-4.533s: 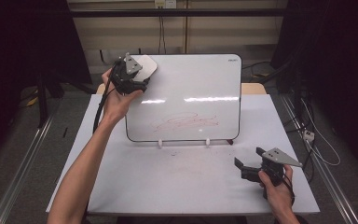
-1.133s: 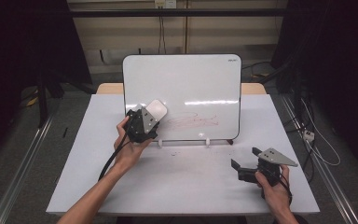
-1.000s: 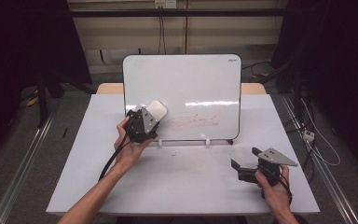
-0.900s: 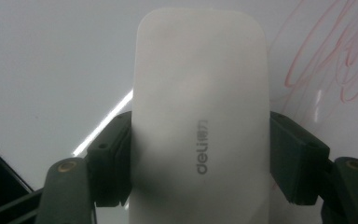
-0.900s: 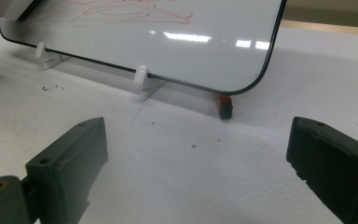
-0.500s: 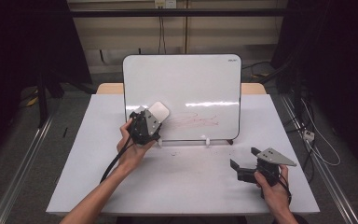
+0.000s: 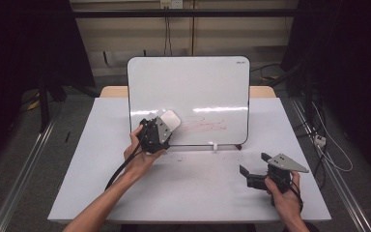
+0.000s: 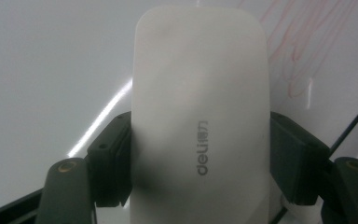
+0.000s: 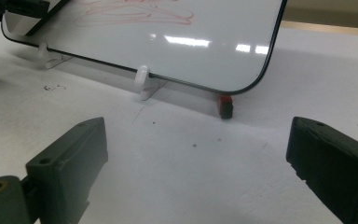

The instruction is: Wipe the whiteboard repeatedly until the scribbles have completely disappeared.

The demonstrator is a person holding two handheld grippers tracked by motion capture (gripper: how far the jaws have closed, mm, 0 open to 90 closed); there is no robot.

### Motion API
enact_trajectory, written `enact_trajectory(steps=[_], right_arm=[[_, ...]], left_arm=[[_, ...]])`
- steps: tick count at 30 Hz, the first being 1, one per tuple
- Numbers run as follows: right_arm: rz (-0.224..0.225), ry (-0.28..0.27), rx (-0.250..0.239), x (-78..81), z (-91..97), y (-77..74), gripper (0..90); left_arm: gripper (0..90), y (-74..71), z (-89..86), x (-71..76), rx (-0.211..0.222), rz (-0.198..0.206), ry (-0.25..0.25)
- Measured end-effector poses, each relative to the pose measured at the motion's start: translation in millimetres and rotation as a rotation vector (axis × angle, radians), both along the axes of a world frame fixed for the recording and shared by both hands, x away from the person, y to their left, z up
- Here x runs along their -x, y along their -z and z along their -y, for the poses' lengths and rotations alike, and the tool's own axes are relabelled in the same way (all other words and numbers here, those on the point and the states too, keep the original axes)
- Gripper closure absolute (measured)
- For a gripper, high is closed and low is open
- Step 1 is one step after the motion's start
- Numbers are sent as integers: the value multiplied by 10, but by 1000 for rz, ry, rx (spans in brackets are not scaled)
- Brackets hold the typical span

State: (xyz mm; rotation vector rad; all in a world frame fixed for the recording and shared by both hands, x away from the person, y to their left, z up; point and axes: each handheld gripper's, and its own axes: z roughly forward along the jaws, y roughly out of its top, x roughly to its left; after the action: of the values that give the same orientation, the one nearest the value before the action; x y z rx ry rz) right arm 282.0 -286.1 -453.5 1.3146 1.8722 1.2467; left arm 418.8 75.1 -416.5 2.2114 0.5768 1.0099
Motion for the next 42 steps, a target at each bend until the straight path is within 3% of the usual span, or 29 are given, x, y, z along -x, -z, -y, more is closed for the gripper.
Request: enact_trajectory(steps=[8,13,14,17,25,33,34,40,42], right_arm=[[-3,1,-1,-7,1,1,50],[-3,-4,0,-18,-15,1,49],[-2,-4,0,-15,-18,0,49],[-4,-3,0,-11,-14,2,43],[-4,-6,1,-18,-24,2,44],[-2,-8,1,-18,-31,0,45],[-2,-8,1,-18,-31,0,45],[-2,-10,-2,-14,-21,-1,46],[-2,-8,-3,-13,-15,0,46]], left_arm=[[310,-188,-104,-172,54,-16,-36],[310,-259,-100,-238,65,-18,-61],[310,-232,-82,-213,54,9,-67],[310,-199,-85,-189,65,24,-65],[310,-87,15,-99,62,40,-50],[309,93,194,74,8,51,5],[309,109,207,90,-8,66,6],[311,105,191,77,9,51,22],[311,82,159,46,23,67,21]])
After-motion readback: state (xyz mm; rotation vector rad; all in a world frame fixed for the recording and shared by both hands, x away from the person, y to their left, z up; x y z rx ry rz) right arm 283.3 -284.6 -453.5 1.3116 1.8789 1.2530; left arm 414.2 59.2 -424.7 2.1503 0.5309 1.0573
